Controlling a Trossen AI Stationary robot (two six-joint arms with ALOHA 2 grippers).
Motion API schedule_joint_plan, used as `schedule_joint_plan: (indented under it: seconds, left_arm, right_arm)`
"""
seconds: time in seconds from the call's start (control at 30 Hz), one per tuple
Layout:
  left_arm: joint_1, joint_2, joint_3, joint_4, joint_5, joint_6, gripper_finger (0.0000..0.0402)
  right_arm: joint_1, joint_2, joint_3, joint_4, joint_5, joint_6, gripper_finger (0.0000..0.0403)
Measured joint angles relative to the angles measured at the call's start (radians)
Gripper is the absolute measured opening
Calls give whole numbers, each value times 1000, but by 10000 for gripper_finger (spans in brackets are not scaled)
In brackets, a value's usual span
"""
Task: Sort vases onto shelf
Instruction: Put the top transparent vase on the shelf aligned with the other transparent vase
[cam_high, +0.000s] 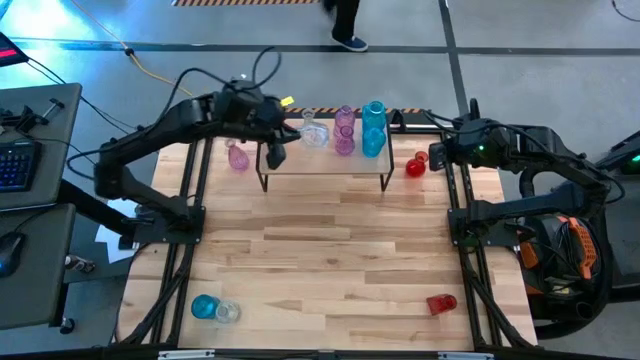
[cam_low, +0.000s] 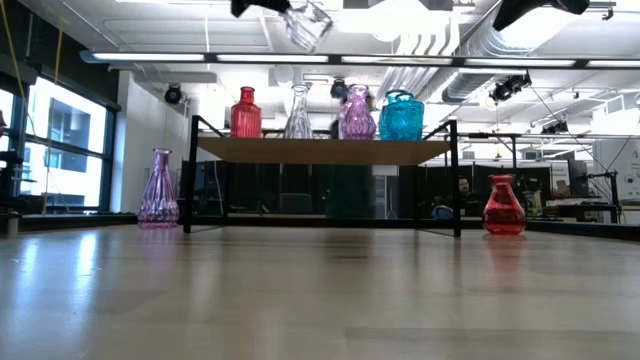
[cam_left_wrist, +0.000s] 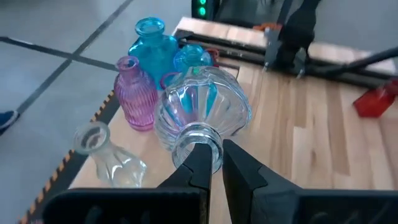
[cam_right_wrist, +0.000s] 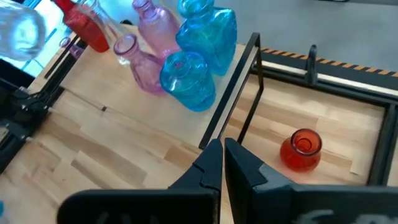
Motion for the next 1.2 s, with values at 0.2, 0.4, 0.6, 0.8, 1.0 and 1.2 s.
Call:
schedule_joint_plan:
  seconds: [0.2,0.4,0.6,0.8,1.0,1.2]
  left_arm:
    - [4,122,93,-79,1,67,12]
    - [13,209,184,-223,0,75,12]
    - [40,255,220,-267,1,85,12]
    - [72,279,221,-300,1,119,12]
    - [97,304,220,-341,2,144,12]
    - [106,318,220,-354,4,155,12]
  right_arm:
    - [0,0,0,-3,-15,-10,0]
    - [0,0,0,-21,-15,-31,0]
    - [0,0,0,-45,-15,-31,0]
    - [0,0,0,-56,-14,-27,0]
    - [0,0,0,-59,-14,-22,0]
    - [0,0,0,-58,-14,-19,0]
